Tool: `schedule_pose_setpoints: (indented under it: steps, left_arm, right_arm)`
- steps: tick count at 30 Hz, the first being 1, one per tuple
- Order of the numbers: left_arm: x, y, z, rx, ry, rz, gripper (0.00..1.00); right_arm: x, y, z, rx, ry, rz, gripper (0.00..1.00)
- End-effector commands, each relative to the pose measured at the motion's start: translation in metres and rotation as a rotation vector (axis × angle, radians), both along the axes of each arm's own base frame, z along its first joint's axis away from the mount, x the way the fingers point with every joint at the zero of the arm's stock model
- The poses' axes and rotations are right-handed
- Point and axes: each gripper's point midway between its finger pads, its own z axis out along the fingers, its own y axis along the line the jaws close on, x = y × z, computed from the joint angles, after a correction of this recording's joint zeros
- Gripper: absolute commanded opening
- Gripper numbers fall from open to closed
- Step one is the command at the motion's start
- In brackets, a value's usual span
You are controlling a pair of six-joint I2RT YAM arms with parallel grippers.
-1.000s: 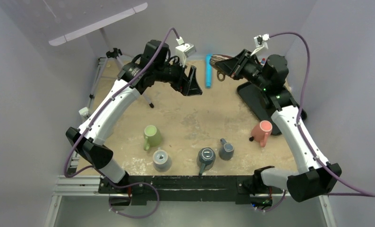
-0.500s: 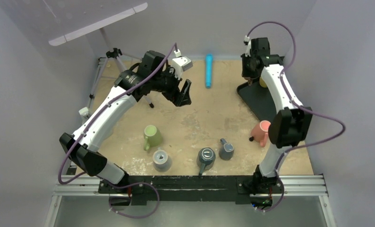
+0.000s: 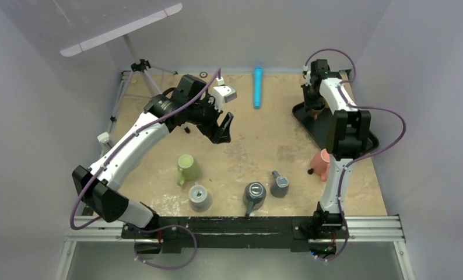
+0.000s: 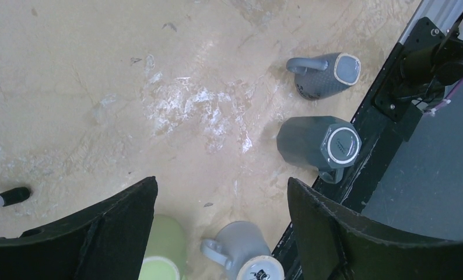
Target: Turn the mug right side up
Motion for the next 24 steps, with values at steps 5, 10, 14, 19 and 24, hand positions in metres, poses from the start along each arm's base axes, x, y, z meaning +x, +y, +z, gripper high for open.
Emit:
schedule_pose_setpoints:
  steps: [5,10,14,19,24]
  left_arm:
    - [0.004,0.001,0.0,0.005,-0.031,-0.023,0.85]
    - [0.004,0.007,-0.01,0.053,-0.026,-0.025,0.85]
    - [0.006,0.021,-0.018,0.134,-0.038,-0.023,0.86]
    - [0.004,0.051,-0.032,0.281,-0.029,-0.005,0.89]
    - [-0.006,0.084,-0.04,0.363,0.002,0.013,0.92]
  right_arm:
    - [0.038,0.001,0.017,0.048,-0.104,0.028,0.0]
    - [0.039,0.003,0.006,0.067,-0.088,0.028,0.0]
    - [0.037,0.003,0.004,0.063,-0.074,0.025,0.19]
    - [0.037,-0.003,0.028,0.038,-0.105,0.006,0.4]
    - [0.041,-0.006,0.063,0.016,-0.181,-0.011,0.5]
